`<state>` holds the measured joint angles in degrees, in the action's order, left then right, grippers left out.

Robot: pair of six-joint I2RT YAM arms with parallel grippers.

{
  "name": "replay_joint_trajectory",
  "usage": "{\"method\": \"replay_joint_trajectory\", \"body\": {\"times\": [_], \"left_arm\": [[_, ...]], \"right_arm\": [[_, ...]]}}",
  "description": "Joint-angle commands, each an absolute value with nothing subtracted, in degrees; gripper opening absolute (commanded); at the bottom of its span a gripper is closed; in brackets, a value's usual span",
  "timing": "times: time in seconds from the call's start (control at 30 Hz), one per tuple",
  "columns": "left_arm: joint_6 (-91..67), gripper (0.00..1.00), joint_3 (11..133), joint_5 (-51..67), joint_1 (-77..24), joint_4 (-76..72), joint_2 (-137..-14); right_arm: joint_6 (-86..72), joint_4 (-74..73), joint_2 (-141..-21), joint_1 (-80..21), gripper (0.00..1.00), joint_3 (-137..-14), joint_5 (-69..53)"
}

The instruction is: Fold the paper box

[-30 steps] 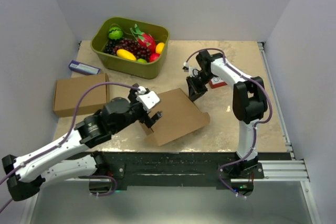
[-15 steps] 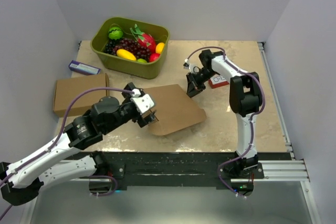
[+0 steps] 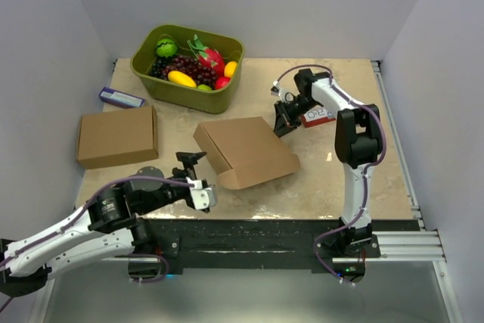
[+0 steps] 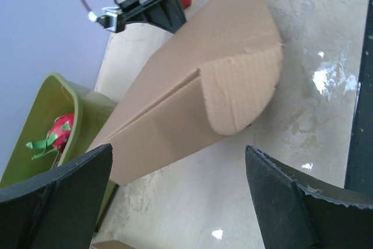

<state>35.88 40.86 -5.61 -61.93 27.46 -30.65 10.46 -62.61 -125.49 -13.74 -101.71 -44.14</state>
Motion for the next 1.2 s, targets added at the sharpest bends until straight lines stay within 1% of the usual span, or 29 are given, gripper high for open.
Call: {"method": "replay_joint_trajectory", "body": {"times": [0.0, 0.13, 0.37, 0.53, 0.8, 1.17], "left_arm": [[41.83, 1.00, 37.27, -6.24, -64.94, 25.49, -31.72], [46.04, 1.00, 35.33, -12.55, -68.99, 22.78, -33.31], [52.47, 1.00, 33.31, -17.31, -69.61, 16.35, -34.80], [55.54, 1.00, 31.64, -18.37, -69.79, 13.54, -34.36], [57.74, 1.00, 32.26, -18.46, -70.66, 14.67, -37.44], [62.84, 1.00, 30.32, -22.41, -73.83, 13.89, -40.52]], "right_arm": [[9.41, -62.84, -121.03, -13.80, 0.00, -101.43, -47.90], [9.05, -62.05, -120.24, -13.89, 0.00, -100.37, -47.99], [8.70, -61.52, -119.53, -13.97, 0.00, -99.58, -47.81], [8.70, -61.44, -119.71, -14.06, 0.00, -99.49, -47.73], [8.70, -61.52, -120.06, -14.85, 0.00, -99.40, -46.50], [8.53, -61.44, -119.44, -16.96, 0.00, -98.53, -44.47]]}}
